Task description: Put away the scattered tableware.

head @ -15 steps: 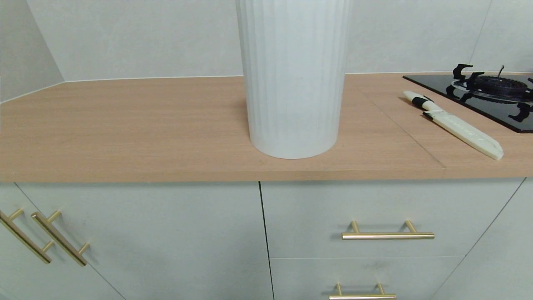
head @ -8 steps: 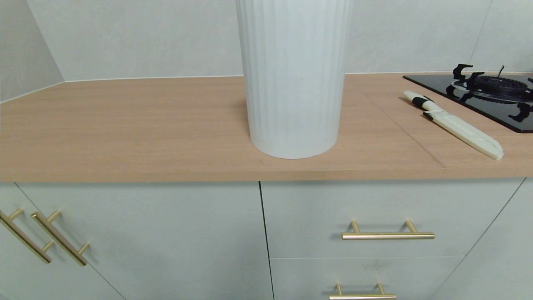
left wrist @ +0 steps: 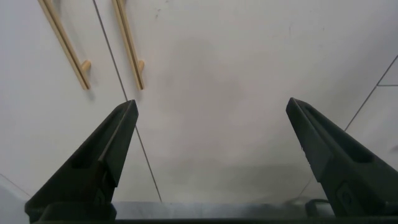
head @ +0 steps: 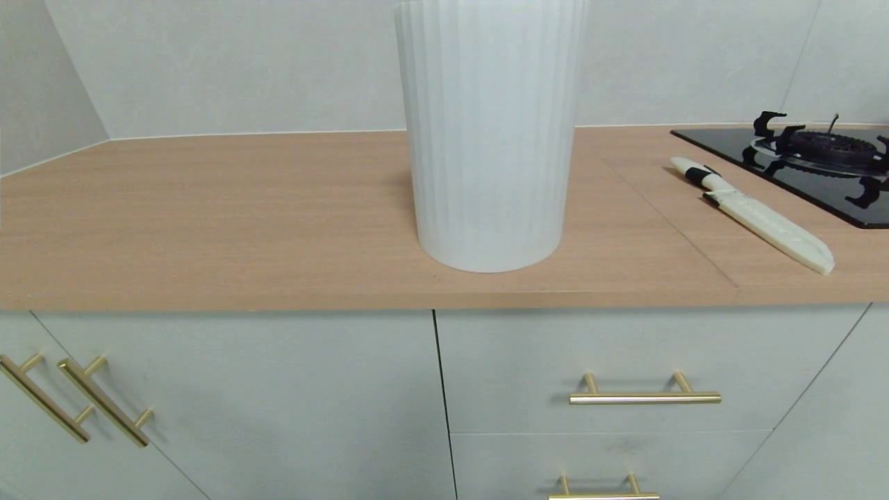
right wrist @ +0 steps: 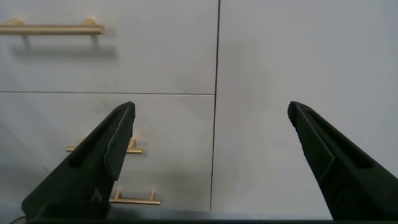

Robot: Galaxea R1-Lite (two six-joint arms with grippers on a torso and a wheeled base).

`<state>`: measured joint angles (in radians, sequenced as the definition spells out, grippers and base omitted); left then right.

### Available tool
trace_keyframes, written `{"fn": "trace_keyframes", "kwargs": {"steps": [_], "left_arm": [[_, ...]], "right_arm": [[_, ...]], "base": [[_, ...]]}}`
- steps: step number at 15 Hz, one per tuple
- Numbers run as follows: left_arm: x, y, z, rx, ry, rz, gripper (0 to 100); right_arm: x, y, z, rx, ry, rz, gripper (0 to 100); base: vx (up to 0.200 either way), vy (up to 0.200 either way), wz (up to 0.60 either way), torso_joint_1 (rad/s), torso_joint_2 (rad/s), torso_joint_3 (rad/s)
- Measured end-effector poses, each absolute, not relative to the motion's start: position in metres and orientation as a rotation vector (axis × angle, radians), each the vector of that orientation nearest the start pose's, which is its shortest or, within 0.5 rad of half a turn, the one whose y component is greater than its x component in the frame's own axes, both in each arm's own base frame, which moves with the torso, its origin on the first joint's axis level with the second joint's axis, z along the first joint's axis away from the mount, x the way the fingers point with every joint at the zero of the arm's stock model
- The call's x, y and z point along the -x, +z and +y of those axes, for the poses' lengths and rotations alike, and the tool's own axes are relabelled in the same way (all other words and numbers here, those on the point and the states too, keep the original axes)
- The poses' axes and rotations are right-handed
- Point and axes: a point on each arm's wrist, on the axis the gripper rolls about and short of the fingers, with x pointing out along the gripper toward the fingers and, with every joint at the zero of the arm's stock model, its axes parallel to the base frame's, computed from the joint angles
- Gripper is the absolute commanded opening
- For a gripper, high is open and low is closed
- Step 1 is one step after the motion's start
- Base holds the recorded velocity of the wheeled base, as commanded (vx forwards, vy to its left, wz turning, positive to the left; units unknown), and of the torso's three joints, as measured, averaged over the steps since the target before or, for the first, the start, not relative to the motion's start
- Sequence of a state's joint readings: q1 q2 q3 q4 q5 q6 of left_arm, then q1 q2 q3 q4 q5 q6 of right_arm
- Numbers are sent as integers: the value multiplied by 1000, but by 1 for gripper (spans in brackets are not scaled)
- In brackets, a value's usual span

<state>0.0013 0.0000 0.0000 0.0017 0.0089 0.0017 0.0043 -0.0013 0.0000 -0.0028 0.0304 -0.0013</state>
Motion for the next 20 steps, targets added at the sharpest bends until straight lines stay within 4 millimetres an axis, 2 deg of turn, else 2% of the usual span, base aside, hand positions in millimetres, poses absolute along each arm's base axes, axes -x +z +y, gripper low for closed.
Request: {"fn": "trace_keyframes", "kwargs": {"steps": [9,20], "left_arm": [[23,75,0,-2,10,1,100],[23,75,0,-2,10,2,100]], "right_arm": [[23,76,1,1,34,-4,100],[23,76,1,1,35,-4,100]], "base": [[0,0,0,140,-439,-303],[0,0,0,204,-491,-287]]}}
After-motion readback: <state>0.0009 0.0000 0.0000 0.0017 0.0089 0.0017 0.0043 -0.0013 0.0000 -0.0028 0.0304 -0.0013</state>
